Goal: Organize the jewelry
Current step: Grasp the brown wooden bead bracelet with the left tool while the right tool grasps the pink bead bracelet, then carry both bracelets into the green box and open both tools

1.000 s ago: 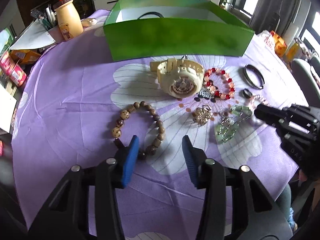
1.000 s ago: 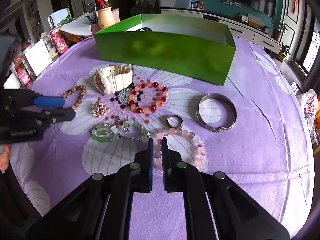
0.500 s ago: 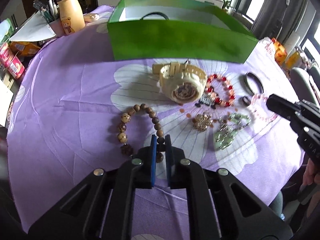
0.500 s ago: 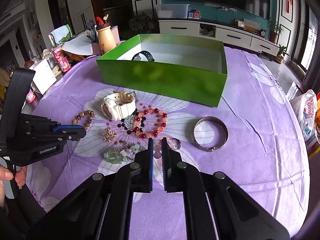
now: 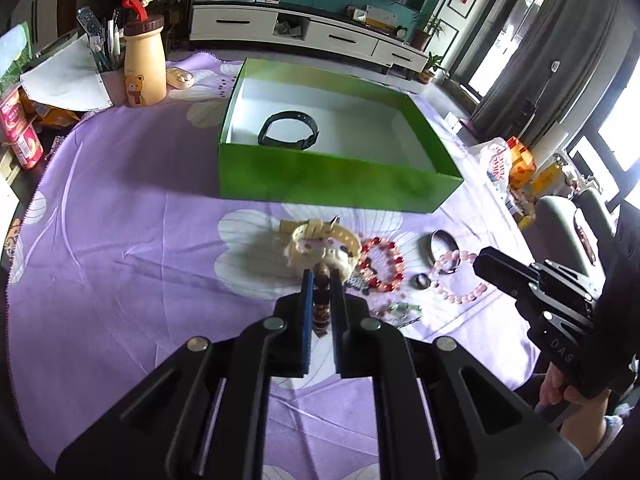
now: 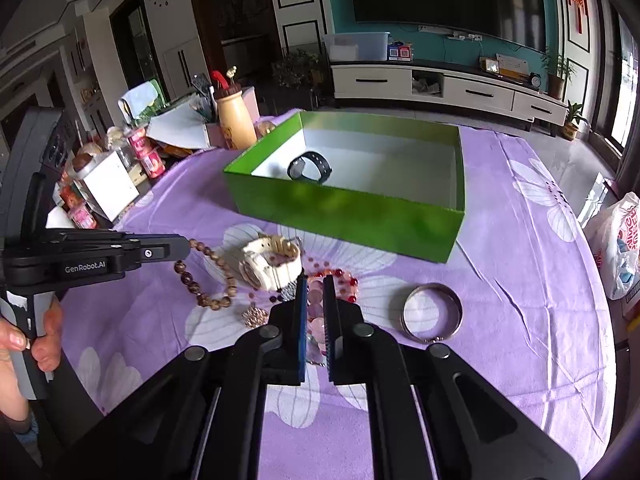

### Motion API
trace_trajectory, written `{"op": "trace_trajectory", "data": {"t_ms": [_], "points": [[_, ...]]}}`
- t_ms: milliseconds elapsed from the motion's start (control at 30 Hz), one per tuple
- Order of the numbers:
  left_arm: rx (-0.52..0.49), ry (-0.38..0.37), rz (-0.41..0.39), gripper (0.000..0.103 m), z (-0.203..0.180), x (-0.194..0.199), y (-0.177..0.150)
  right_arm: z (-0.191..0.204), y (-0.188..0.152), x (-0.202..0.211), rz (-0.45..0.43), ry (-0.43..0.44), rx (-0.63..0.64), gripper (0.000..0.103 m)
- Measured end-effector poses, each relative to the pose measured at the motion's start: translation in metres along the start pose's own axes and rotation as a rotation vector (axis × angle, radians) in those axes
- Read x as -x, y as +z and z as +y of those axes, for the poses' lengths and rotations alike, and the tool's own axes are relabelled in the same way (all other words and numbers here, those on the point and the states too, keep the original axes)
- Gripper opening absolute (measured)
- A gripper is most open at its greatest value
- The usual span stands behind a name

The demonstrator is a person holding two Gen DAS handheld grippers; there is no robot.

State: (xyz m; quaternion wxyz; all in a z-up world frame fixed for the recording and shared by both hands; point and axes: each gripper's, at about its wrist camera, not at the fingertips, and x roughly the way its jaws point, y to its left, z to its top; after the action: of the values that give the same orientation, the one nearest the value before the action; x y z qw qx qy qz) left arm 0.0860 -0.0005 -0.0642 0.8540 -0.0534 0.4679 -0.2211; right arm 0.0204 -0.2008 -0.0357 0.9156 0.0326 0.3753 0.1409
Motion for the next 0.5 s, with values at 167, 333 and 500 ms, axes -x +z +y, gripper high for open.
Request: {"op": "trace_trajectory", "data": {"t_ms": [167,333,500], "points": [[0.012,-0.008,-0.015,0.007,0.001,0.005,0.015,-0.001,0.015,0.004,-0.022,0.006,0.002,0.007],[0.0,-0.003,-0.051,0.007,-0.004,0.015,0.038,-0.003,0.036,0.005,-0.05,0.004,0.009,0.007],[-0.013,-0.005,-0.078,0.007,-0.014,0.019,0.065,-0.004,0.058,0.004,-0.078,-0.003,0.025,0.007]]}}
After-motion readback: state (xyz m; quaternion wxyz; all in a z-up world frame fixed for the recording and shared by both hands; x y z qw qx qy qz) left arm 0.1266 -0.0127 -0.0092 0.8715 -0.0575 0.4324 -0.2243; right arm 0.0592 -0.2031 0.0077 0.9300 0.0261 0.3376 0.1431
